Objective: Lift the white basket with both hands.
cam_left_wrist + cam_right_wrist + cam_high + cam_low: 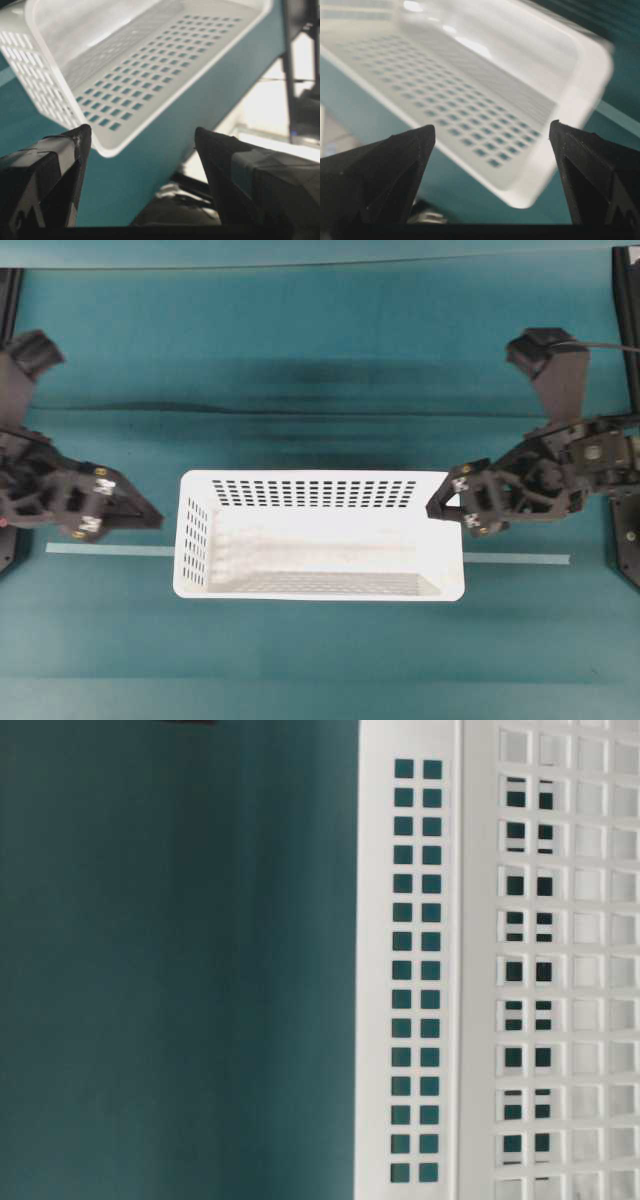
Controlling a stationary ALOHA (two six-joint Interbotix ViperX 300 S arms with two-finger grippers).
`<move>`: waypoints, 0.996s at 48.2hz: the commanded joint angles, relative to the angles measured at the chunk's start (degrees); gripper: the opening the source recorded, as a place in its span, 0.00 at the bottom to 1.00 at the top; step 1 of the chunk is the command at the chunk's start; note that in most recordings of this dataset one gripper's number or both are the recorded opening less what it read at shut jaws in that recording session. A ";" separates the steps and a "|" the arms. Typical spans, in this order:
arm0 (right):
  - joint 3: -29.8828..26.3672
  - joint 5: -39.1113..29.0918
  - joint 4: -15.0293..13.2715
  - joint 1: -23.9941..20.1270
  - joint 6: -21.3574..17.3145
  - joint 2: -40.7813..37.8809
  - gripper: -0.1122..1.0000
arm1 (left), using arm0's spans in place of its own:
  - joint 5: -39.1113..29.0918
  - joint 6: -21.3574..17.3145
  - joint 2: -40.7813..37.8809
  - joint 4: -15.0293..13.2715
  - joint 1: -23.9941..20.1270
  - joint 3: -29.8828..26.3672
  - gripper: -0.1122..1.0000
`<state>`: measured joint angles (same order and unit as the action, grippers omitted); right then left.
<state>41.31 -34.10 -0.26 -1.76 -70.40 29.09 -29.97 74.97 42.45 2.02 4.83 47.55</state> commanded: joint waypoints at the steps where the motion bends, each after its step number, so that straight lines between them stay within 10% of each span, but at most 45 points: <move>1: 0.79 5.71 -0.44 0.00 0.35 2.20 0.97 | 1.76 -1.32 3.52 0.09 -0.09 -0.26 0.87; 15: 4.22 19.42 -3.69 0.00 8.88 8.09 0.97 | 3.60 -11.87 11.25 0.09 -0.26 0.35 0.87; 38: 9.05 24.79 -5.80 0.09 38.32 16.61 0.97 | 3.96 -37.62 18.81 0.09 -0.53 0.35 0.87; 48: 11.51 26.72 -5.80 0.09 40.61 21.18 0.97 | 3.96 -48.08 21.09 0.09 -0.62 0.70 0.87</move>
<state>52.73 -8.26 -5.89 -1.67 -29.97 49.13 -26.54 29.27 63.19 1.93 4.39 49.13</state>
